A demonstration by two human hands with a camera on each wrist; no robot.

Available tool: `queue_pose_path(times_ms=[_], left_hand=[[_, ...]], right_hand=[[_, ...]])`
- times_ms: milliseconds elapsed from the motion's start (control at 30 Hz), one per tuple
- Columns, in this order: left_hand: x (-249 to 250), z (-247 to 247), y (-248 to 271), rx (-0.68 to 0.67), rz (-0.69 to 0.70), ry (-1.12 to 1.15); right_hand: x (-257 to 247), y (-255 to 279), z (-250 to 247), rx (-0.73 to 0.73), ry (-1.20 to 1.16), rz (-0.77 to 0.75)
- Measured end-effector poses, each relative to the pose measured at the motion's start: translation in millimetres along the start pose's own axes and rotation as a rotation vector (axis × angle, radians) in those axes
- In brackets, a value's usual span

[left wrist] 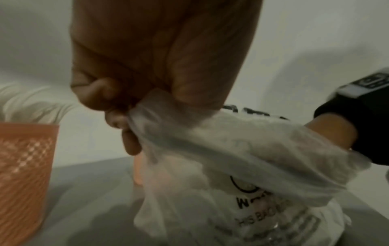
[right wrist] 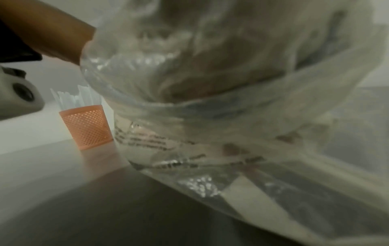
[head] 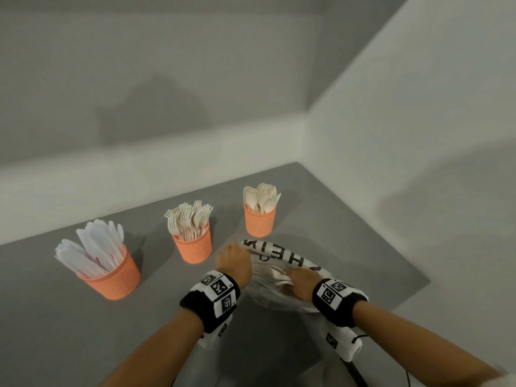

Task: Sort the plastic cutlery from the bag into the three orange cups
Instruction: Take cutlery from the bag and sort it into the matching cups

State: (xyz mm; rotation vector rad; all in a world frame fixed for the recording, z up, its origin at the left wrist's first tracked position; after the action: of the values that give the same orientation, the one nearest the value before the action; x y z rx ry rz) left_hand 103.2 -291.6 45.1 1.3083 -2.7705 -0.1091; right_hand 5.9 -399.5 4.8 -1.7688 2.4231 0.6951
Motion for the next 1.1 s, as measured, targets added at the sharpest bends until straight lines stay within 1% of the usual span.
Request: queue_pose_path(times_ms=[33, 100, 133, 200, 267, 300, 367, 433, 467, 533, 633, 667, 700, 767, 800, 833, 867, 900, 933, 967, 1033, 1067, 1100], left_hand=[[-1, 5, 0, -0.051, -0.011, -0.021], [-3, 15, -3, -0.134, 0.018, 0.028], [-4, 17, -4, -0.165, 0.044, 0.101], [-6, 13, -6, -0.178, 0.077, 0.369], [-8, -3, -8, -0.111, 0.088, 0.723], [-11, -10, -9, -0.051, 0.068, 0.869], [-21, -18, -13, 0.106, 0.004, 1.022], [-23, -19, -13, 0.224, -0.057, 1.034], [-23, -16, -13, 0.254, -0.089, 1.008], [-19, -8, -13, 0.265, -0.133, 0.933], [-5, -4, -13, 0.217, -0.059, 0.905], [-4, -4, -13, 0.225, -0.056, 0.915], [-6, -11, -11, 0.265, -0.07, 0.914], [-20, -30, -7, 0.412, -0.123, 0.921], [-29, -39, -4, 0.475, -0.144, 0.988], [-38, -45, 0, 0.497, -0.178, 1.112], [-46, -46, 4, 0.477, -0.235, 1.273], [-54, -40, 5, 0.413, -0.315, 1.442], [-59, -33, 9, 0.321, -0.412, 1.602], [-63, -27, 14, 0.22, -0.503, 1.713], [-65, -18, 25, 0.016, -0.618, 1.841], [-66, -16, 30, -0.06, -0.649, 1.887], [-68, -16, 33, -0.106, -0.665, 1.939]], right_hand=[[-1, 0, -1, -0.014, 0.004, -0.018], [-3, 0, -6, 0.006, 0.044, -0.084], [-3, 0, -11, 0.03, 0.051, -0.115], [1, 1, -21, 0.078, -0.002, -0.136], [3, 3, -29, 0.089, -0.103, -0.115], [2, 4, -35, 0.107, -0.154, -0.114], [-5, 5, -45, 0.118, -0.289, -0.135], [-13, 3, -56, 0.114, -0.489, -0.148], [-17, 1, -65, 0.136, -0.578, -0.153], [-23, -1, -86, 0.192, -0.706, -0.159], [-35, -1, -119, 0.255, -0.885, -0.182], [-38, -3, -127, 0.265, -0.973, -0.186], [-39, -7, -132, 0.269, -1.079, -0.186], [-42, -17, -138, 0.278, -1.307, -0.165], [-45, -21, -140, 0.284, -1.399, -0.154], [-50, -24, -142, 0.295, -1.456, -0.154], [-56, -28, -142, 0.307, -1.495, -0.155], [-64, -34, -142, 0.313, -1.522, -0.157], [-74, -39, -140, 0.309, -1.543, -0.155], [-84, -45, -137, 0.302, -1.564, -0.148], [-105, -56, -130, 0.297, -1.587, -0.153], [-117, -59, -127, 0.299, -1.58, -0.16], [-129, -61, -123, 0.303, -1.572, -0.172]])
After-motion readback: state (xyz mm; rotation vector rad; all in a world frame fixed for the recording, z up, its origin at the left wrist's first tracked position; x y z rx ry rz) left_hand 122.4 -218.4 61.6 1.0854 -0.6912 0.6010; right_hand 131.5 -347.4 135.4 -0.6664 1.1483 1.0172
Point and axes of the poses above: each hand's wrist, its own y-axis away from the middle knuckle, its own z-axis out of the palm, x = y × z, the point moved 8 cm from there along -y, towards the middle knuckle, and after that the axes turned 7 degrees about x, right-handed, at the moved point
